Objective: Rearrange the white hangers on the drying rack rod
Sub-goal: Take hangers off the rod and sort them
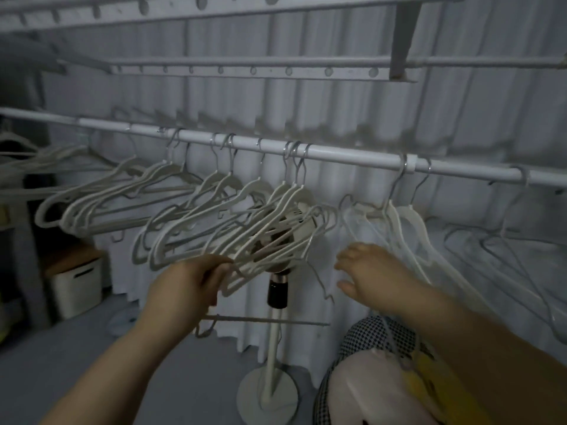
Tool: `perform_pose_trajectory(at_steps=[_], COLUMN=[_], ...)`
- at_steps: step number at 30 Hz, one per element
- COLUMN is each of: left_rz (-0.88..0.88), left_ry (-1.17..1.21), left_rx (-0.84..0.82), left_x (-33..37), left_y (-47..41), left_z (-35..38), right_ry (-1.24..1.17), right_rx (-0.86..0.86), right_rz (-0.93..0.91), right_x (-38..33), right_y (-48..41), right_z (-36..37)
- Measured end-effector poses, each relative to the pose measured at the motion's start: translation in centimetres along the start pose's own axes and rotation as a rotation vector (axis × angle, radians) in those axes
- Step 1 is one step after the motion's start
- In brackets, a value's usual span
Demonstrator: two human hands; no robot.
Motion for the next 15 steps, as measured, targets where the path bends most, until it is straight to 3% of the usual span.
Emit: perform_pose_trajectory(at_steps=[4,9,12,15], left_rz=[0.019,-0.064,-0.176,-0.276], left_ry=[0.049,0.198,0.311,0.408], left_rx=[-0.074,-0.147,-0.118,-0.136], left_x=[-1.6,-5.8,-9.3,-12.6], left_y=[1.7,3.9,5.7,7.5], left_z=[-3.4,-9.2,-12.9,-15.4], right_ry=[-0.406,-1.134,-1.298,-1.404], right_rx=[-0.015,0.044,0.194,0.151], right_rz=[0.072,0.136,0.102,0.029], right_x=[-2.7,-8.6,-11.6,-15.1], right_y=[0.3,-1.2,-1.8,-1.2], right_z=[1.5,1.5,-0.7,-1.3])
Point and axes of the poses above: each hand's wrist, its own y-axis away from the middle knuckle, its own z-axis out of the palm, x = y × z, the point moved 8 cm from there along -y, towards the middle knuckle, and after that the axes turned 14 degrees about -z, right-handed, at the moved point
